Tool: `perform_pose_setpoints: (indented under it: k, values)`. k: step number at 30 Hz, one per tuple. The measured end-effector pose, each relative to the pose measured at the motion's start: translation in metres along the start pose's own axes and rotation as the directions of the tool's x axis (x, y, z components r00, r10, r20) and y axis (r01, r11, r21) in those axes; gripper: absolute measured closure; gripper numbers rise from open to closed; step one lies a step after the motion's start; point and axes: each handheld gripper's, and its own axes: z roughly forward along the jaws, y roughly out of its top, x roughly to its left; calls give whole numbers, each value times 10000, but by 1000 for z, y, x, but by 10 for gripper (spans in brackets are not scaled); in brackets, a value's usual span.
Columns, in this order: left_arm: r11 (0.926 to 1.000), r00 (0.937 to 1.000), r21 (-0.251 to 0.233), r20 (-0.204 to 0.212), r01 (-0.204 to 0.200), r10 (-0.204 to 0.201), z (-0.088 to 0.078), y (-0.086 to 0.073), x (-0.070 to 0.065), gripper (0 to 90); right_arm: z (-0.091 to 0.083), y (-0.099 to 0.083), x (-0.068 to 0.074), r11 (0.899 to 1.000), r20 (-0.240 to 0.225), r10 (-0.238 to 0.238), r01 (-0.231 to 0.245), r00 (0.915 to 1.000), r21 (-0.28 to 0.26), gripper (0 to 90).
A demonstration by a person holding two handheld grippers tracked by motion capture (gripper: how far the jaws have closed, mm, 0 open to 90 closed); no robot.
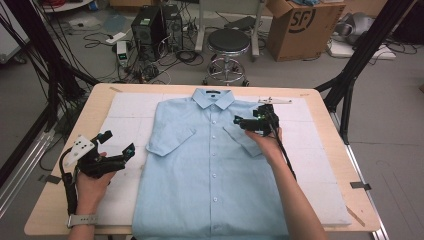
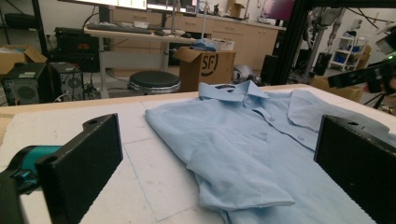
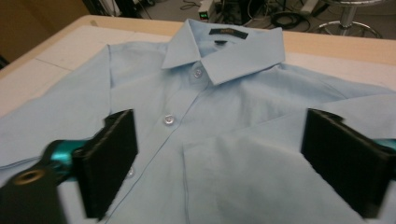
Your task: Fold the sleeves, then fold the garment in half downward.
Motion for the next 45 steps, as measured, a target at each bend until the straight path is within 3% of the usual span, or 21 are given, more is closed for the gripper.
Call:
perform_pose_setpoints:
  k: [1,3,6,9,16,19,23,28,30,32,37,45]
  values:
    - [10000,10000,-41,36,2,-2,0,0,0,16,-5,0,-1,10000,-87,-46,45,10000,-53,5]
    - [10000,10000,-73,42,-49,49,1,1,-1,17,-16,0,-3,9989,-245,-317,308,9992,-362,1]
    - [10000,10000,-58,64,14,-13,2,1,-1,17,-35,-3,-7,9960,-396,-319,285,9987,-850,1]
    - [10000,10000,-33,59,-77,78,2,1,-1,16,-53,-8,-10,9897,-245,-550,513,9982,-1335,1]
    - [9996,9993,8,252,-285,284,4,2,-4,17,-89,-29,-15,9619,171,-1472,1472,9890,-2303,1]
    - [9993,9991,201,277,-323,317,6,2,-5,17,-103,-45,-16,9515,31,-1830,1780,9831,-2508,1]
    - [9995,9989,58,345,-325,323,6,3,-6,16,-115,-66,-21,9438,-12,-1616,1541,9869,-2924,1]
    - [9994,9986,-40,394,-346,347,6,4,-6,17,-130,-88,-29,9237,-101,-1261,1137,9920,-3660,1]
    - [9992,9984,-30,397,-393,394,6,5,-6,17,-136,-93,-31,9219,198,-1234,1219,9922,-3679,1]
    - [9991,9981,-98,452,-421,425,6,5,-7,17,-142,-100,-34,9098,84,-1260,1189,9920,-3977,1]
    - [9991,9978,-60,511,-422,424,7,5,-8,17,-151,-112,-41,9159,467,-994,1097,9940,-3862,1]
    - [9983,9956,-96,730,-583,588,12,9,-12,17,-152,-113,-38,9144,919,-1499,1734,9844,-3658,1]
